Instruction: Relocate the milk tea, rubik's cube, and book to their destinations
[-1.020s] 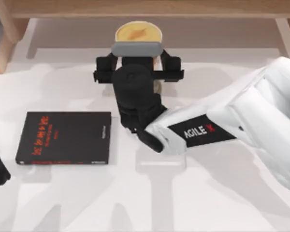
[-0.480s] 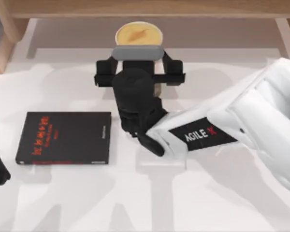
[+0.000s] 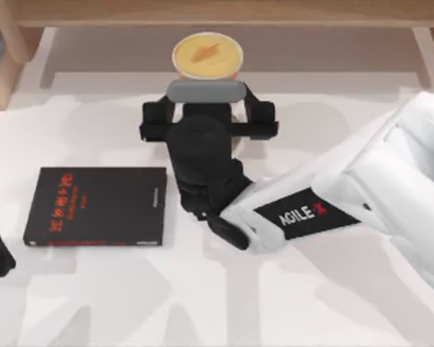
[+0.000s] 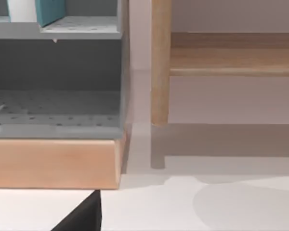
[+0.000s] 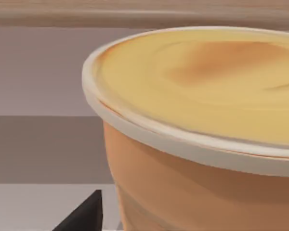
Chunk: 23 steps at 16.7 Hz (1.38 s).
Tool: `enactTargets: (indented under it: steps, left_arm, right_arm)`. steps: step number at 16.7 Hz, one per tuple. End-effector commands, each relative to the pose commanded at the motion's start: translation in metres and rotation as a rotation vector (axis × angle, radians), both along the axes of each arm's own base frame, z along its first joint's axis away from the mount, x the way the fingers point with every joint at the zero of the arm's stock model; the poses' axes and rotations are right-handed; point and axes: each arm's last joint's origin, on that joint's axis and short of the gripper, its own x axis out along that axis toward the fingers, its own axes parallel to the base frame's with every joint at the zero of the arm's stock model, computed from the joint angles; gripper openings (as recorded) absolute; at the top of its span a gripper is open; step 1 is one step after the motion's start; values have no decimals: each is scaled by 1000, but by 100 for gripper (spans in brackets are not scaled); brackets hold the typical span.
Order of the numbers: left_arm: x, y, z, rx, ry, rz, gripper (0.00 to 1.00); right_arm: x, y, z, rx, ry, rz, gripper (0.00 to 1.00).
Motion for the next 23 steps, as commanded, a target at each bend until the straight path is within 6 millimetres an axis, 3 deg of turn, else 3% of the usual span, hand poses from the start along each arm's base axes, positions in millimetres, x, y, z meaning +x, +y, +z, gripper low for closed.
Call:
enactTargets:
  steps: [2, 6, 14, 18, 23]
  left_arm:
    - [0, 0, 0, 0, 0, 0, 100]
    - [0, 0, 0, 0, 0, 0, 100]
    - [0, 0, 0, 0, 0, 0, 100]
    - [0, 0, 0, 0, 0, 0, 100]
    - [0, 0, 0, 0, 0, 0, 100]
  right_arm:
    - [-3, -2, 9, -15, 8, -8, 100]
    - [-17, 0, 45, 2, -2, 0, 100]
    - [-16, 0, 56, 4, -3, 1, 100]
    - [1, -11, 87, -46, 37, 1, 100]
    - [43, -62, 122, -206, 216, -43, 100]
